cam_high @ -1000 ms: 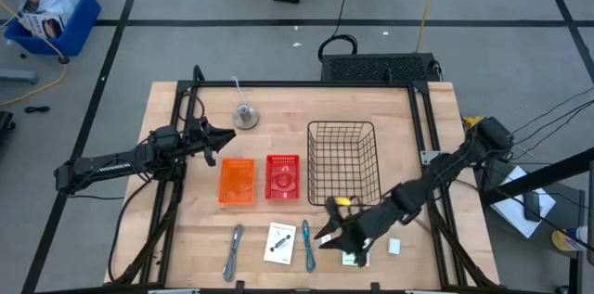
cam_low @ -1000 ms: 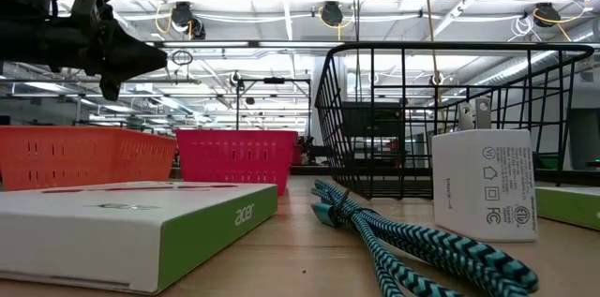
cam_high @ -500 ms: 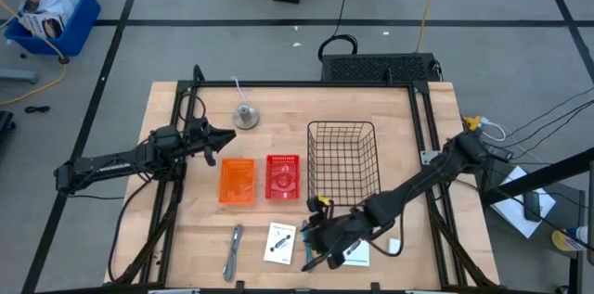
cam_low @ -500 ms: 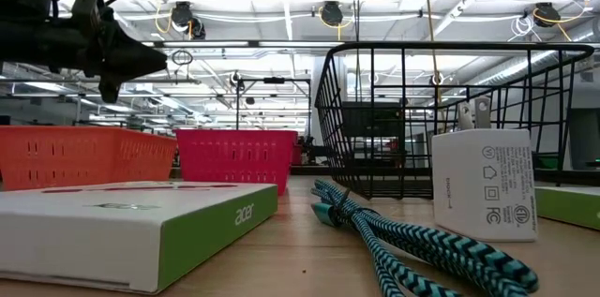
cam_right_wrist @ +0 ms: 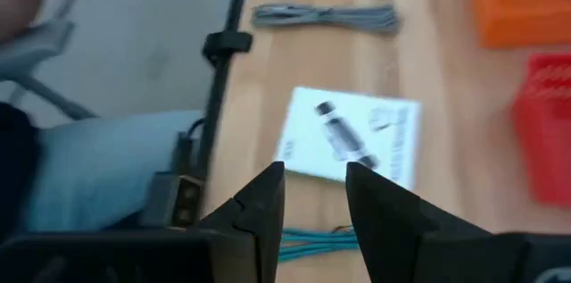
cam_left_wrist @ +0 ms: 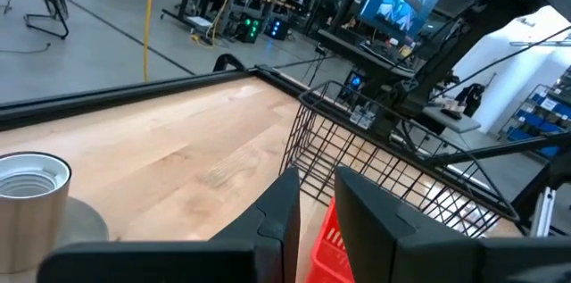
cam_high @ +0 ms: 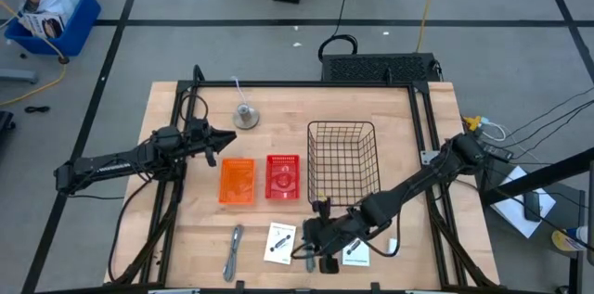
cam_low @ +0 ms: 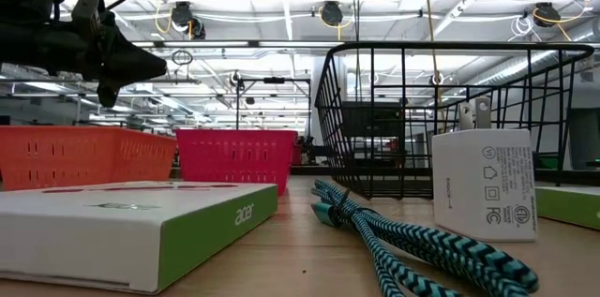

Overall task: Pick and place items into bin
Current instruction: Put the blue charger cable into the orange bin

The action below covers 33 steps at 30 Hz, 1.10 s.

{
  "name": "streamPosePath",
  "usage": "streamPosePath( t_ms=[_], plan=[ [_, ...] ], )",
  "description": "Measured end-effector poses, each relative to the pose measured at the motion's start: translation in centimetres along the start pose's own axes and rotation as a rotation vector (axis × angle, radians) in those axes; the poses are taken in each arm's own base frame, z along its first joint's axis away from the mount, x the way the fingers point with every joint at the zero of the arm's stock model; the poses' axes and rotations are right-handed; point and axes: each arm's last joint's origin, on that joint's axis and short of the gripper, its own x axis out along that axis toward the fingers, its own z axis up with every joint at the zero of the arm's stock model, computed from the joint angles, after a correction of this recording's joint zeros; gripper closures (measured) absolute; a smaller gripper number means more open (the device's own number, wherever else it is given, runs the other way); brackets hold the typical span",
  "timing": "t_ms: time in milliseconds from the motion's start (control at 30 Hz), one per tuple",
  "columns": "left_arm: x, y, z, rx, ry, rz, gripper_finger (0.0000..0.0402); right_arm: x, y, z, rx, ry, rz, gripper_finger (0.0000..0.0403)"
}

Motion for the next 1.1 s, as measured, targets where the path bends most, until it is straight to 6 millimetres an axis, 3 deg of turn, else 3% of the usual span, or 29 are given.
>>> streamPosePath(
  t_ms=[300, 467, 633, 833, 1000, 1100],
  plan=[
    [0.0, 0.0, 0.0, -0.004, -0.003, 0.002, 0.0325, -0.1, 2.2, -0.6, 0.137, 0.001, 0.116, 0.0289],
    [0.0, 0.0, 0.0, -0.019, -0.001, 0.001, 0.0325, -0.5, 2.5, -0.7, 0.275, 0.017, 0.136, 0.0289],
    [0.0, -0.1, 0.0, -0.057, 0.011, -0.020, 0.0325, -0.4, 1.9, -0.8, 0.274, 0.060, 0.123, 0.0289],
    [0.0, -0.4, 0.0, -0.108, 0.050, -0.132, 0.0325, -1.8, 2.0, -0.3, 0.201, -0.002, 0.092, 0.0289],
    [-0.1, -0.8, 0.0, -0.084, 0.052, -0.184, 0.0325, -1.3, 1.6, -1.0, 0.184, 0.013, 0.056, 0.0289],
    [-0.1, -0.9, 0.0, -0.074, 0.035, -0.160, 0.0325, 0.0, 0.8, -1.4, 0.224, 0.047, 0.028, 0.0289]
  ],
)
